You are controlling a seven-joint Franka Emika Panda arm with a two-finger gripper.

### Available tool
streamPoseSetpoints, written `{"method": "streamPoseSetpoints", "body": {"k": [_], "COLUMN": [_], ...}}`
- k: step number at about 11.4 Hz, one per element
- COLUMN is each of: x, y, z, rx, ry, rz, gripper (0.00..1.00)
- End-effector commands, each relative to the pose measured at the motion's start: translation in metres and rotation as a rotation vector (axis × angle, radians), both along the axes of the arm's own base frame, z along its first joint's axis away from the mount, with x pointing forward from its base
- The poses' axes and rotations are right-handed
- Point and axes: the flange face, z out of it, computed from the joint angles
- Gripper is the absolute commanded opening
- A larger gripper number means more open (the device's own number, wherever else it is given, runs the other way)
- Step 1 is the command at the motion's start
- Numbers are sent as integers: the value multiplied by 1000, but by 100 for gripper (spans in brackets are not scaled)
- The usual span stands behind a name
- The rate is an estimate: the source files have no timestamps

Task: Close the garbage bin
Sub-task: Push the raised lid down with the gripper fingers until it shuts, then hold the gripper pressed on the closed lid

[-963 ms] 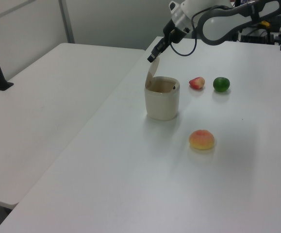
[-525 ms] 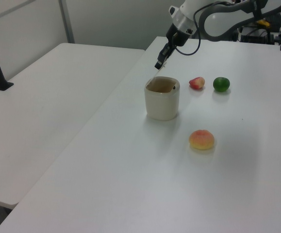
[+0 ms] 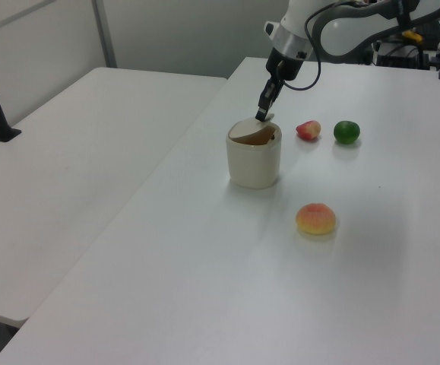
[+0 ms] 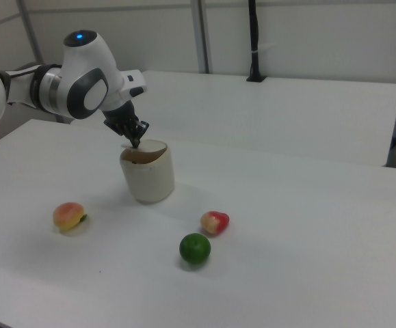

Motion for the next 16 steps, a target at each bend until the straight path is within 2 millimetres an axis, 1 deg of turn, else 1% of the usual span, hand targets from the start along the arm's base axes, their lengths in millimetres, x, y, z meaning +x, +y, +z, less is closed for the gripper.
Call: {"method": "streamPoseSetpoints", "body": {"k": [1, 6, 9, 10, 13, 14, 16], "x": [-13, -13, -14, -14, -13, -14, -15], "y": [2, 0, 3, 3, 4, 4, 1], "z": [-9, -28, -42, -44, -46, -44, -29], "rx": [-35, -61, -69, -71, -84, -82, -76], "ry": [52, 81, 98, 100, 101, 98, 84], "rz": [35, 44, 49, 50, 56, 53, 43], "gripper": [0, 0, 0, 0, 0, 0, 0]}}
